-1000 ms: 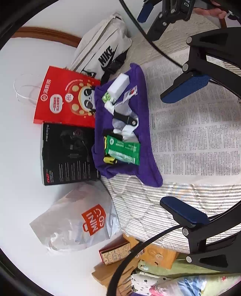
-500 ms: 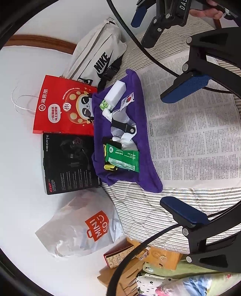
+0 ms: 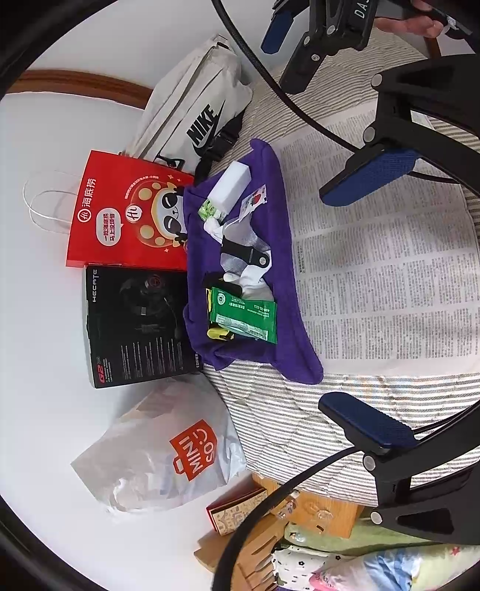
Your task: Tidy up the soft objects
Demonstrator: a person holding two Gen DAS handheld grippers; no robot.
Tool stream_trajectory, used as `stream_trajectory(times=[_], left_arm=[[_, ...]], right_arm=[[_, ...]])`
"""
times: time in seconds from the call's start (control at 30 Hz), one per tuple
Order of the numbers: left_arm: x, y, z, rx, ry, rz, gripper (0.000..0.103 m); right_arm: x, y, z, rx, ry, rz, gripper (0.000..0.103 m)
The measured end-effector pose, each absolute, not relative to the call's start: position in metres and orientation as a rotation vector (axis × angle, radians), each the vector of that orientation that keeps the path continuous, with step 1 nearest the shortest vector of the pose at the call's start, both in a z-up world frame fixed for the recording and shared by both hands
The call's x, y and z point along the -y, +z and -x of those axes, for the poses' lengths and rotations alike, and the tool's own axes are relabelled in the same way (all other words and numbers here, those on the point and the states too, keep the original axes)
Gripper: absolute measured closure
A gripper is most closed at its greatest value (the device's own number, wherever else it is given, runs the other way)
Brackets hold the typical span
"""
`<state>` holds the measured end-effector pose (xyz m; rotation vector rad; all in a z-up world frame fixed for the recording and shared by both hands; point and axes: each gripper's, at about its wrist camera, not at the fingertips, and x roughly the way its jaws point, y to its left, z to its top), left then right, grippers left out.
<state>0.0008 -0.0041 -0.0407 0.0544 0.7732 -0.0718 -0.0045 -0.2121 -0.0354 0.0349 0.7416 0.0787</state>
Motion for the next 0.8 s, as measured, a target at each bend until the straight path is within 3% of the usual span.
stream_trajectory(times=[0.8], left_arm=[[-0.0010, -0.0412, -0.0007, -0.771, -0.076, -0.065, 0.001]], right_arm=[[0.2120, -0.0354, 0.0055, -0.745, 0.076, -0.028, 0.000]])
